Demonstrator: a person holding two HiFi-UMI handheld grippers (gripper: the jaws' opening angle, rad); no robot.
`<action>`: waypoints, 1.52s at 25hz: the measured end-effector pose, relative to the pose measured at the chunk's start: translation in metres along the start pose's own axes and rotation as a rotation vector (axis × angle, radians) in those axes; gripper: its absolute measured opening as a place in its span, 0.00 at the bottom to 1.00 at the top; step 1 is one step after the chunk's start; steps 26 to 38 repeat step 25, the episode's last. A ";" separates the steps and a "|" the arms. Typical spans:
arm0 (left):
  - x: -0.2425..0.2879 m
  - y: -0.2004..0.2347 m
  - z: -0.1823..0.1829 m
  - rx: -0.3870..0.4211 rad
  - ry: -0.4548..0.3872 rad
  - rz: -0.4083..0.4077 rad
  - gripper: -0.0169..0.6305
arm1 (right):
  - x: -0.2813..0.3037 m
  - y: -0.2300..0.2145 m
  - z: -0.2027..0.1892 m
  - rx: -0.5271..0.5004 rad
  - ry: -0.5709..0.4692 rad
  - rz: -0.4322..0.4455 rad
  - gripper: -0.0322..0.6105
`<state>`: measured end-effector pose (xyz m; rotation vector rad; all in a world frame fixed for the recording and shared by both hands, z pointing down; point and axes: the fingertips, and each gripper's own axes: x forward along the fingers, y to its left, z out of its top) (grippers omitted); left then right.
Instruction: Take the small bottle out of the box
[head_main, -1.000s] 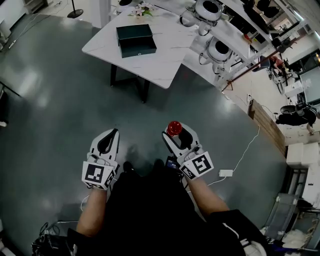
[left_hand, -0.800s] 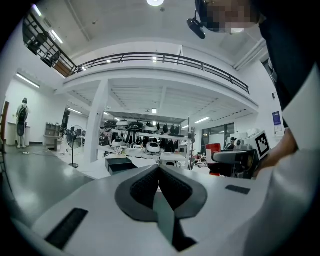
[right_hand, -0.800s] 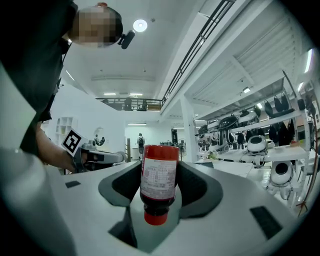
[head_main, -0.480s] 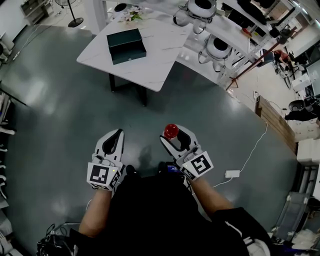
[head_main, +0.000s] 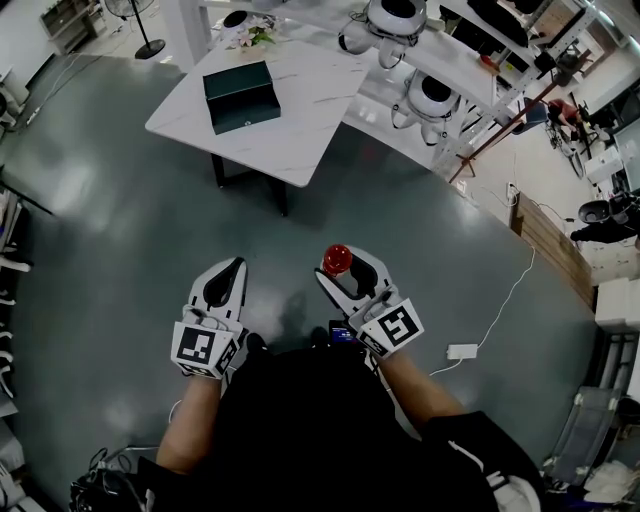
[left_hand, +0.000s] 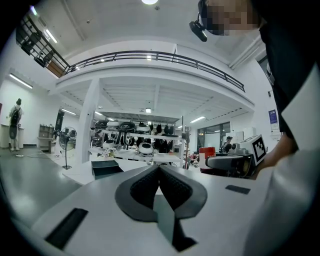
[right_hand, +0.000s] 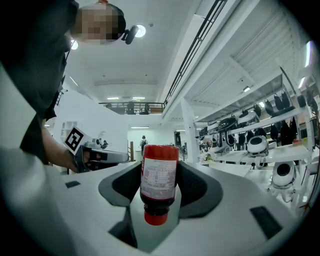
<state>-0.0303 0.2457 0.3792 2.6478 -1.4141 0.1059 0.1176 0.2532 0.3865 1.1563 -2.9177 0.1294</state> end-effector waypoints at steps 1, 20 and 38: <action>0.001 -0.002 0.000 -0.001 0.000 -0.001 0.05 | -0.002 -0.002 0.000 0.000 -0.001 0.000 0.42; 0.020 -0.031 -0.004 -0.031 0.005 0.009 0.05 | -0.030 -0.033 -0.002 0.015 -0.017 0.005 0.42; 0.030 -0.037 -0.004 -0.049 -0.003 0.022 0.05 | -0.035 -0.048 -0.001 0.018 -0.021 0.013 0.42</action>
